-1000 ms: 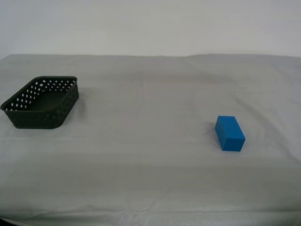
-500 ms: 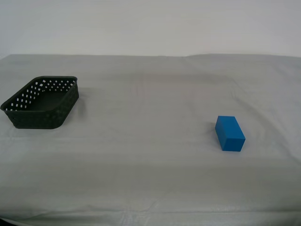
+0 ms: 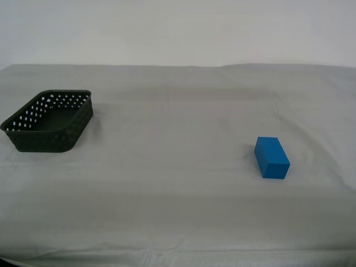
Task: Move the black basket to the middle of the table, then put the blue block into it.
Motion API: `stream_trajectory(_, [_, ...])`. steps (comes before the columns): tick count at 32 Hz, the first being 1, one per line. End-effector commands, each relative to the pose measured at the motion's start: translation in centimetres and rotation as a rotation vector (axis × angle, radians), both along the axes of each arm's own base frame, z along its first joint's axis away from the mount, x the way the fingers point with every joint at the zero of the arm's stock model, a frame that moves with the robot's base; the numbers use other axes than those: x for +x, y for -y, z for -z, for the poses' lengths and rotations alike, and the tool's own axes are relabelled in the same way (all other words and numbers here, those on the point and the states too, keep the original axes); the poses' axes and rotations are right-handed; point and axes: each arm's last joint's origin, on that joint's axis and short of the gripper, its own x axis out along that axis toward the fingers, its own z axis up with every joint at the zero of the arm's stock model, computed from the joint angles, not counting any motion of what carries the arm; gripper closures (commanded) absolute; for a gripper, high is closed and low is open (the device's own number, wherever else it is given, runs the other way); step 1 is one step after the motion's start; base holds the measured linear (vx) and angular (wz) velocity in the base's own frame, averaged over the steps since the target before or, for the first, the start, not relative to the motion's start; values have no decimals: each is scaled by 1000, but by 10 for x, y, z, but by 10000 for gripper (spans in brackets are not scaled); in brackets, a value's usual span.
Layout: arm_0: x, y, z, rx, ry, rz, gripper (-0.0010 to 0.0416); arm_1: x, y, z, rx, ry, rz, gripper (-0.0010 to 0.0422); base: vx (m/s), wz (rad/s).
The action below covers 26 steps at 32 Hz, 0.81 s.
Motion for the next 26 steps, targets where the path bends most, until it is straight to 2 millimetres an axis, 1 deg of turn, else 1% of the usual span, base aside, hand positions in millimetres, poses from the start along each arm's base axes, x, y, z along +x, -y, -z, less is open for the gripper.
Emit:
stream_trajectory(1, [0,0,0,0,-2,1,405,0,-2,3,30,-138,-18,412,0,0])
stream_trajectory(5, [0,0,1,0,-9,1,405,-5,-11,10,89,-259,-112,412,0,0])
stream_trajectory(7, [0,0,1,0,-9,1,405,-7,-16,14,82,-304,-131,412,0,0])
stream_trajectory(12, [0,0,1,0,-8,1,405,-7,-29,35,0,-472,-108,406,0,0])
stream_trajectory(15, [0,0,1,0,-8,1,405,-2,-31,56,-51,-610,-97,373,0,0])
stream_trajectory(16, [0,0,1,1,-9,0,405,2,-32,66,-59,-662,-98,351,0,0])
stream_trajectory(18, [0,0,1,1,-9,1,405,7,-33,78,-72,-711,-103,320,0,0])
stream_trajectory(19, [0,0,1,1,-10,0,405,11,-33,87,-86,-746,-98,289,0,0])
stream_trajectory(22, [0,0,1,0,-13,0,405,20,-34,103,-95,-787,-90,222,0,0])
stream_trajectory(25, [0,0,1,0,-16,0,405,26,-35,114,-103,-804,-95,170,0,0])
stream_trajectory(26, [0,0,1,0,-15,0,405,28,-35,119,-107,-822,-97,146,0,0])
